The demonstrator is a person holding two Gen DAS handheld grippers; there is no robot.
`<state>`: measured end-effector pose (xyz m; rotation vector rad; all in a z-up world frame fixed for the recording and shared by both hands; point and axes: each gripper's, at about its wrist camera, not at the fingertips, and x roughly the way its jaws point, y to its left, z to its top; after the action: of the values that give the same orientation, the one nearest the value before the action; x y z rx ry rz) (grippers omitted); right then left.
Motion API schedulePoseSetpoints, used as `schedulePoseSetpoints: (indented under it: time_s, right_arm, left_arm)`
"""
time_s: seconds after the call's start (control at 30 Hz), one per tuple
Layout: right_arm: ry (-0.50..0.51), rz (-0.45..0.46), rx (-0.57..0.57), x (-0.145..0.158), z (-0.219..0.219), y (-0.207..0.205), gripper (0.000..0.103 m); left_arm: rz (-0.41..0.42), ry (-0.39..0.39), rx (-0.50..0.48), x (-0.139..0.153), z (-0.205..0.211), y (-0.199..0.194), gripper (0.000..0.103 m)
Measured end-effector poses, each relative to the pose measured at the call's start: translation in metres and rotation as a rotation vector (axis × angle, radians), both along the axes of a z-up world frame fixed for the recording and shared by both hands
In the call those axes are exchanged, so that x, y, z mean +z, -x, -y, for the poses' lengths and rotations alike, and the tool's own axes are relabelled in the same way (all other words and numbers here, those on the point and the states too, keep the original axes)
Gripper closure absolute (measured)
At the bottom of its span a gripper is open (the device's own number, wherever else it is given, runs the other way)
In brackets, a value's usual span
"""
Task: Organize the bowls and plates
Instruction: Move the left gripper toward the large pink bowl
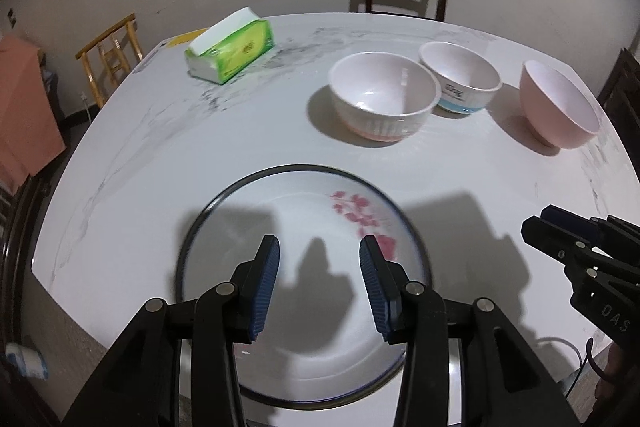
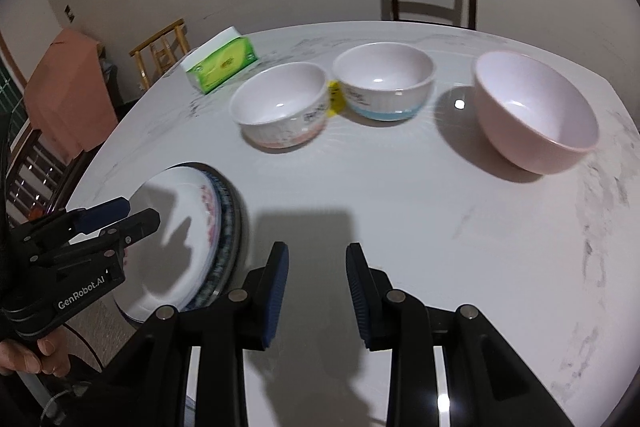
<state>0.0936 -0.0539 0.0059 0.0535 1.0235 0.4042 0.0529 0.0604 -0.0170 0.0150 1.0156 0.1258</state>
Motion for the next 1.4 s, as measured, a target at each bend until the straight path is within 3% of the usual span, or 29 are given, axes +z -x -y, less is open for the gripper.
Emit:
schedulePoseSetpoints:
  time_s: [1.0, 1.3, 1.4]
  right_arm:
    - [-0.007, 0.044, -0.275, 0.013, 0.142, -0.020, 0.069]
    - [0.003, 0.060, -0.316, 0.022, 0.178, -0.049, 0.069]
    - [0.023, 0.066, -0.322, 0.025, 0.186, -0.063, 0.069]
  left_arm:
    - [-0.004, -0.044, -0.158, 0.009, 0.099, -0.047, 0.058]
    - [-0.014, 0.038, -0.202, 0.019, 0.122, -0.079, 0.057]
    - [-0.015, 0.080, -0.205, 0.024, 0.128, -0.091, 0.052]
